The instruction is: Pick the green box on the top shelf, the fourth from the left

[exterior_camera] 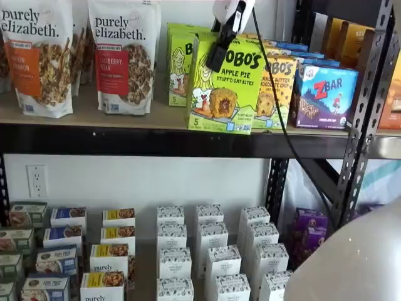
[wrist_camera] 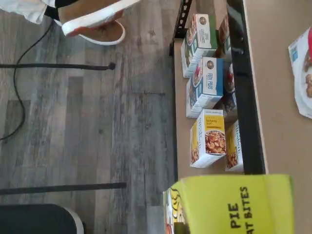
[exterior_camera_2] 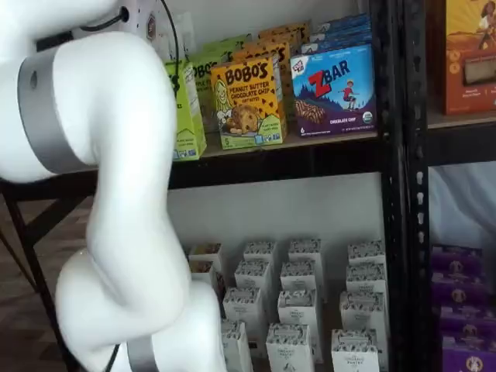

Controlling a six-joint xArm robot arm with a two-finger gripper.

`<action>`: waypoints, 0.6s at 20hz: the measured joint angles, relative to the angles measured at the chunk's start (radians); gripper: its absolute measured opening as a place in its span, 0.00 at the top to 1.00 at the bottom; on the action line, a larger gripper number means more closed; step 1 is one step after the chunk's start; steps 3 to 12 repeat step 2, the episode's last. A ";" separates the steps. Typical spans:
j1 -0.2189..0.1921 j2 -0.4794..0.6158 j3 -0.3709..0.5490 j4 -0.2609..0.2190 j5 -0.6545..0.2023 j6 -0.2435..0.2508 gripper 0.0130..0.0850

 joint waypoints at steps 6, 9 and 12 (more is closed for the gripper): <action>-0.003 -0.006 0.005 0.000 0.004 -0.003 0.89; -0.003 -0.006 0.005 0.000 0.004 -0.003 0.89; -0.003 -0.006 0.005 0.000 0.004 -0.003 0.89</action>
